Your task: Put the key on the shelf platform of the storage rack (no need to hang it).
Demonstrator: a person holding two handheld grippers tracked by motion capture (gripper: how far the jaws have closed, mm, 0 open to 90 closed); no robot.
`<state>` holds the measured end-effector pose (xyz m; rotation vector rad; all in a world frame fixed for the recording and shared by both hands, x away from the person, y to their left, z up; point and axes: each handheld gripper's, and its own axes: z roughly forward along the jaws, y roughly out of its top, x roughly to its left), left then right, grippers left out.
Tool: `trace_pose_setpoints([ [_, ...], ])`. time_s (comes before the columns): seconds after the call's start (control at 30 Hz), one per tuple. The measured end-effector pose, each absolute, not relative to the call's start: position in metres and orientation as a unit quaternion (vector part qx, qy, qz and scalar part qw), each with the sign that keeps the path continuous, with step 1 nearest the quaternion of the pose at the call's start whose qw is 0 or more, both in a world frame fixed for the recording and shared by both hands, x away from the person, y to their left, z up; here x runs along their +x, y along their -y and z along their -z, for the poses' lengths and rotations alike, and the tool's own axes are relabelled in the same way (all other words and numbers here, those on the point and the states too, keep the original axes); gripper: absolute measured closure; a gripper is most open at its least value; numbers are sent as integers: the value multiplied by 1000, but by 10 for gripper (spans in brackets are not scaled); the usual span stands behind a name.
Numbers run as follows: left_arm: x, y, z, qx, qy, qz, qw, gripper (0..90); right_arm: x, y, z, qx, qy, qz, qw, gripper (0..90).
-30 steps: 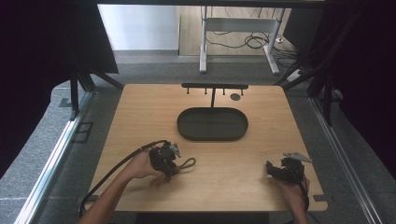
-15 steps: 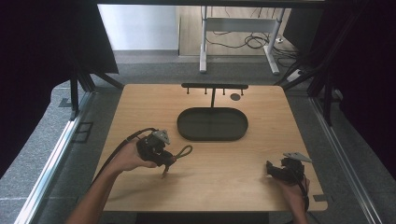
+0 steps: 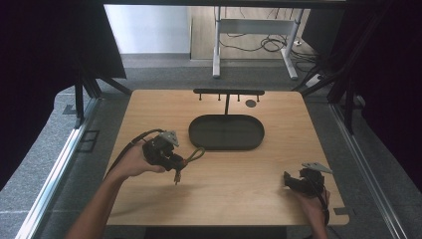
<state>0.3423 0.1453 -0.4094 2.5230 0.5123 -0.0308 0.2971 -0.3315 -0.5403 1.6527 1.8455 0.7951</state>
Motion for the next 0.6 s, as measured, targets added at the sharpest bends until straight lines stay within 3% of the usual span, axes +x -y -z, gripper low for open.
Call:
trace_pose_setpoints([
  [0.6,355,-135,395,941,-189,8,281,672,297,331,540,613,-683,-295,266,165],
])
